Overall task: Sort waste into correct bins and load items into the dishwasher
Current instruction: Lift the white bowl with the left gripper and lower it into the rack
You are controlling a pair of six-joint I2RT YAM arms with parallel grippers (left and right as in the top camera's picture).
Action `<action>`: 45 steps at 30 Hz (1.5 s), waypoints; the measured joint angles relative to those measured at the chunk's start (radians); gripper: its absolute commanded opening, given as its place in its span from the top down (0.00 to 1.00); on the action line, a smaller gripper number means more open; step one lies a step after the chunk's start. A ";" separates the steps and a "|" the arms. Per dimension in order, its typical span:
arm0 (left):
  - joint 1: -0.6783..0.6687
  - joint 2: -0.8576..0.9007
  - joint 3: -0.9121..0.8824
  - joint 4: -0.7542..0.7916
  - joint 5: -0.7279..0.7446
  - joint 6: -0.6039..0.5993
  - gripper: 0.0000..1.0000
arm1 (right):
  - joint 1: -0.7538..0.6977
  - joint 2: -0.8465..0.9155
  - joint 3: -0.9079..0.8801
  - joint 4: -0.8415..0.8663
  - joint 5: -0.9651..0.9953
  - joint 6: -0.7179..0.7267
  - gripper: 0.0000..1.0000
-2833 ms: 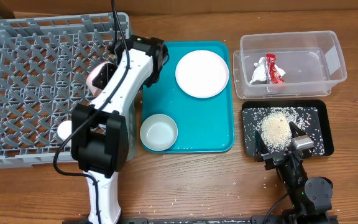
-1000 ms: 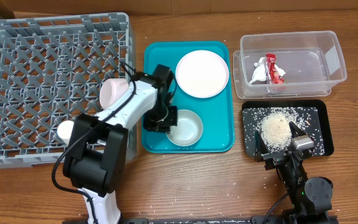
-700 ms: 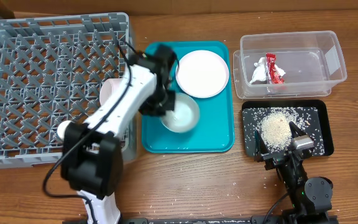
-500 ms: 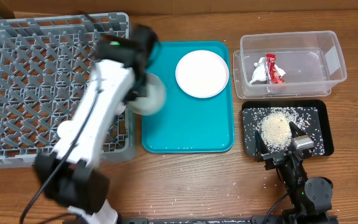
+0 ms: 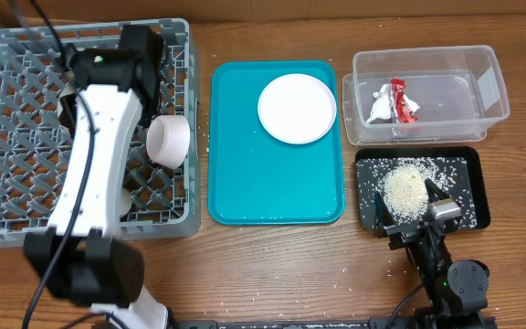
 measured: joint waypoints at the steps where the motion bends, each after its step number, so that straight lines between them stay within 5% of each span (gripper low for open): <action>1: 0.001 0.029 -0.001 0.005 -0.019 -0.001 0.96 | 0.000 0.000 0.000 0.000 0.000 0.000 0.00; 12: 0.002 0.277 -0.018 0.045 -0.126 -0.001 0.96 | 0.000 0.000 0.000 0.000 0.000 0.000 0.00; 29: -0.099 0.303 -0.018 -0.063 -0.107 -0.002 0.96 | 0.000 0.000 0.000 0.000 0.000 -0.001 0.00; 35: -0.147 0.308 -0.004 -0.191 -0.126 -0.097 0.96 | 0.000 0.000 0.000 0.000 0.000 0.000 0.00; 45: -0.052 0.308 0.015 -0.117 -0.148 -0.135 0.96 | 0.000 0.000 0.000 0.000 0.000 0.000 0.00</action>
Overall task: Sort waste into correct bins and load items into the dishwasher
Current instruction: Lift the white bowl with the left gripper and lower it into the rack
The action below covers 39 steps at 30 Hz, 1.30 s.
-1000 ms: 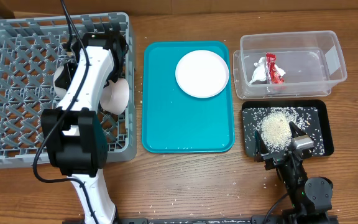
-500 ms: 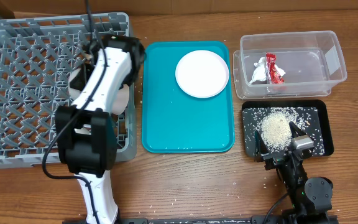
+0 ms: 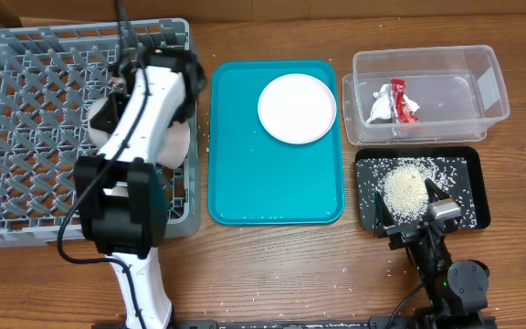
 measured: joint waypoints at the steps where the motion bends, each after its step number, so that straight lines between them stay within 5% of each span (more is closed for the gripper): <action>1: 0.011 0.000 0.000 0.022 0.000 0.007 0.96 | 0.000 0.000 0.000 0.000 0.000 0.000 0.00; 39: 0.026 0.000 0.000 0.166 0.008 0.218 0.96 | 0.000 0.000 0.000 0.000 0.000 0.000 0.00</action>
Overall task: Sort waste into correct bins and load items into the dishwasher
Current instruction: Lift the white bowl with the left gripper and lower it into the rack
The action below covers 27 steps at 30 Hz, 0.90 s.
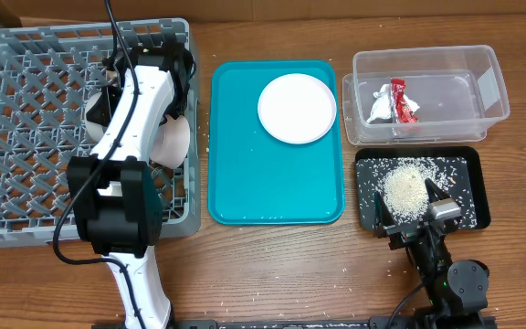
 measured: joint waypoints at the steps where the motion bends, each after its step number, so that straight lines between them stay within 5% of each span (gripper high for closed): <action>1: 0.000 0.000 0.000 0.000 0.000 0.003 0.96 | 0.000 0.000 0.000 0.000 0.000 0.000 0.00; 23: 0.026 0.007 0.000 -0.024 0.006 0.006 0.96 | 0.000 0.000 0.000 0.000 0.000 0.000 0.00; 27: -0.016 0.014 0.000 -0.030 -0.008 0.007 0.88 | 0.000 0.000 0.000 0.000 0.000 0.000 0.00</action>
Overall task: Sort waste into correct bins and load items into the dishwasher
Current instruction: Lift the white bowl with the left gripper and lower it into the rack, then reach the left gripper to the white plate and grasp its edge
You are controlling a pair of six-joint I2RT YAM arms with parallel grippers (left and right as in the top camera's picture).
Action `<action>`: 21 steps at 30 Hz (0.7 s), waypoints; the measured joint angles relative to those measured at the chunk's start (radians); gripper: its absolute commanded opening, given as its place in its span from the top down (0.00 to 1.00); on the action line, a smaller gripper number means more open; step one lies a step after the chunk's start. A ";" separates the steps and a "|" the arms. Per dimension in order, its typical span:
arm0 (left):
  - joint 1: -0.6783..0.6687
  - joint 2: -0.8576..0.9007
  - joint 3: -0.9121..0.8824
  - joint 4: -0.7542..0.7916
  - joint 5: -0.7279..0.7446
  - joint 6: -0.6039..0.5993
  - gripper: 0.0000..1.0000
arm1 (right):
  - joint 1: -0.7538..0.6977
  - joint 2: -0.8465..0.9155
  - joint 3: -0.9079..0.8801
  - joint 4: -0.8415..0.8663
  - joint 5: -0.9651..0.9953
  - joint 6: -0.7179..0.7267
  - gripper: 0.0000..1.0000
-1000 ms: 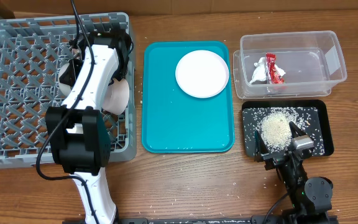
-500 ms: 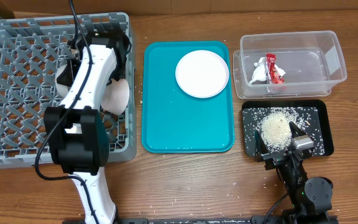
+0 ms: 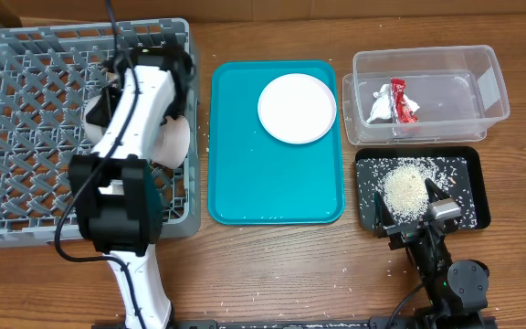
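A grey dishwasher rack (image 3: 26, 110) fills the left of the table. A white cup (image 3: 177, 144) lies on its side at the rack's right edge, half hidden under my left arm. My left gripper (image 3: 179, 69) hovers over the rack's far right corner, but the wrist covers its fingers. On the far part of the teal tray (image 3: 272, 187) sits a white plate (image 3: 297, 109). A heap of rice (image 3: 405, 189) lies in the black tray (image 3: 473, 174). My right gripper (image 3: 409, 208) is open at that tray's near edge, fingers either side of the heap.
A clear plastic bin (image 3: 487, 87) at the far right holds a red and white wrapper (image 3: 396, 102). Loose rice grains are scattered over the black tray and the wood in front of it. The left arm's white links cross the rack's right side.
The left wrist has shifted very slightly over the rack's far right corner. The cup, plate, rice and right gripper stand where they were.
The left arm first lay across the rack's middle, wrist near the far edge, with the cup lying uncovered at the rack's right side. Later the arm stood over the cup with its wrist at the far right corner, where it has stayed. The right arm never moved.
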 measured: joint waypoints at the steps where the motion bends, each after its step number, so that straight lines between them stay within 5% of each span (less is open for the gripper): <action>1: -0.015 0.001 0.000 -0.002 0.000 0.000 0.86 | 0.000 0.000 0.000 0.000 0.000 0.000 0.00; 11: -0.082 0.014 0.000 -0.093 0.073 -0.010 0.78 | 0.000 0.000 0.000 0.001 0.000 0.000 0.00; 17: -0.104 -0.005 0.053 -0.132 0.253 -0.066 0.76 | 0.000 0.000 0.000 0.000 0.000 0.000 0.00; 19: -0.128 -0.042 0.088 -0.068 0.370 -0.061 0.59 | 0.000 0.000 0.000 0.000 0.000 -0.001 0.00; 21: -0.159 -0.100 0.120 0.034 0.531 -0.026 0.20 | 0.000 0.000 0.000 0.000 0.000 0.000 0.00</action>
